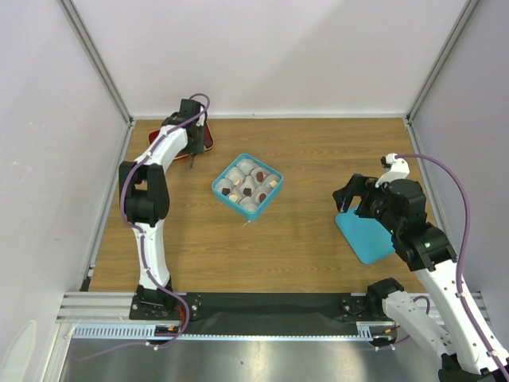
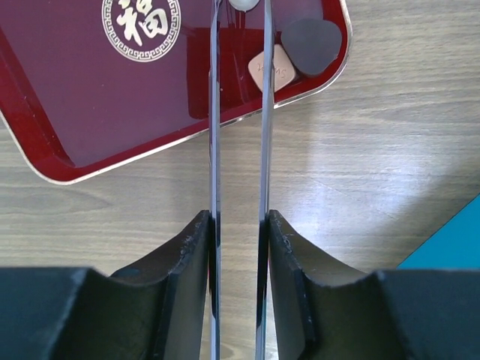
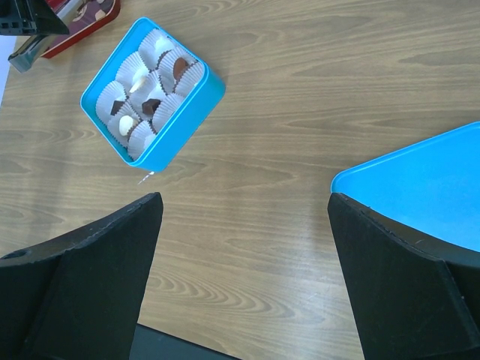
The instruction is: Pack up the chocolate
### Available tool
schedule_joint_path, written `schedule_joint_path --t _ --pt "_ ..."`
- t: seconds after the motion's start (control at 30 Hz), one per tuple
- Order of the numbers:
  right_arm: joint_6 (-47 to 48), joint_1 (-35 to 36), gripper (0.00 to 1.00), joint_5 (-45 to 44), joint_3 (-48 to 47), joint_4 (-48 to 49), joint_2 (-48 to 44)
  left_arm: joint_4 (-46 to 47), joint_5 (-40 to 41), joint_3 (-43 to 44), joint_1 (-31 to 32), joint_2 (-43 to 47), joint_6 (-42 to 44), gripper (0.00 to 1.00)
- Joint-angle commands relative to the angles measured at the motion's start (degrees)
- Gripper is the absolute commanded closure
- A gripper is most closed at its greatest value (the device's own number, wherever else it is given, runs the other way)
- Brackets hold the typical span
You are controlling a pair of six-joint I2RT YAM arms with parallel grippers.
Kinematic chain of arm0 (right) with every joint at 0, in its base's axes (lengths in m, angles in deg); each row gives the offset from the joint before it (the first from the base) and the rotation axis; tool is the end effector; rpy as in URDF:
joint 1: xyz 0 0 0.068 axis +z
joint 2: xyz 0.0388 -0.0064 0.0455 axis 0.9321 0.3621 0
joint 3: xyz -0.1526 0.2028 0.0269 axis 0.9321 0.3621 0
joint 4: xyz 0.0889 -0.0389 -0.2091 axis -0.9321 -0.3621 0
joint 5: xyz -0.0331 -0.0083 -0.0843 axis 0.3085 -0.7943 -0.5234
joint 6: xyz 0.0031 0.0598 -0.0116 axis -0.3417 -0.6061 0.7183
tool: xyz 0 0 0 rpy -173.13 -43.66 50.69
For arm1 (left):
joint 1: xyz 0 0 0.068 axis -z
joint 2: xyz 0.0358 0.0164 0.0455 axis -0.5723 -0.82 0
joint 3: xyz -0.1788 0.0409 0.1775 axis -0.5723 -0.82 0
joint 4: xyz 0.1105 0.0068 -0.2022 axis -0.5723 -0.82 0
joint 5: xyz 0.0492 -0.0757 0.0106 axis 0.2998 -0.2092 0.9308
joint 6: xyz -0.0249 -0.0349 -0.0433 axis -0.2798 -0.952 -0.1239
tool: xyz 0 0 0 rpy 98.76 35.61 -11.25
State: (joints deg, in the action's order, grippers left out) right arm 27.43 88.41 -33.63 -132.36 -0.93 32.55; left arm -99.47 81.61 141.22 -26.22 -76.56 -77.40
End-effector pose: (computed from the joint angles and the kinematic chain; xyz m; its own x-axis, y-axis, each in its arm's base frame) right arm 0.1259 0.0440 0.3246 -0.4534 0.2173 -0.8644 -0.1688 0.9313 0.3227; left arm 0.4352 -0.0574 0.2133 -0.8229 0.0730 -0.5635 -0.0044 0.9909 0.1349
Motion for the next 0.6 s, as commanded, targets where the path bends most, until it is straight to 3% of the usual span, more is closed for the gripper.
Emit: schedule_joint_path --t 0.0,0.4,0.57 --pt "0.01 -0.21 0.01 -0.06 -0.28 2.55 0.02 -1.51 1.5 3.33 -0.25 4.5 -1.34 0.65" --pt "-1.04 -0.21 0.01 0.47 -0.72 1.32 -1.21 -5.64 2.29 4.13 0.98 11.97 -3.1 0.67" --pt "-1.05 -0.13 0.01 0.47 -1.07 1.32 -1.48 -4.07 -0.78 -0.08 6.42 17.06 -2.93 0.67"
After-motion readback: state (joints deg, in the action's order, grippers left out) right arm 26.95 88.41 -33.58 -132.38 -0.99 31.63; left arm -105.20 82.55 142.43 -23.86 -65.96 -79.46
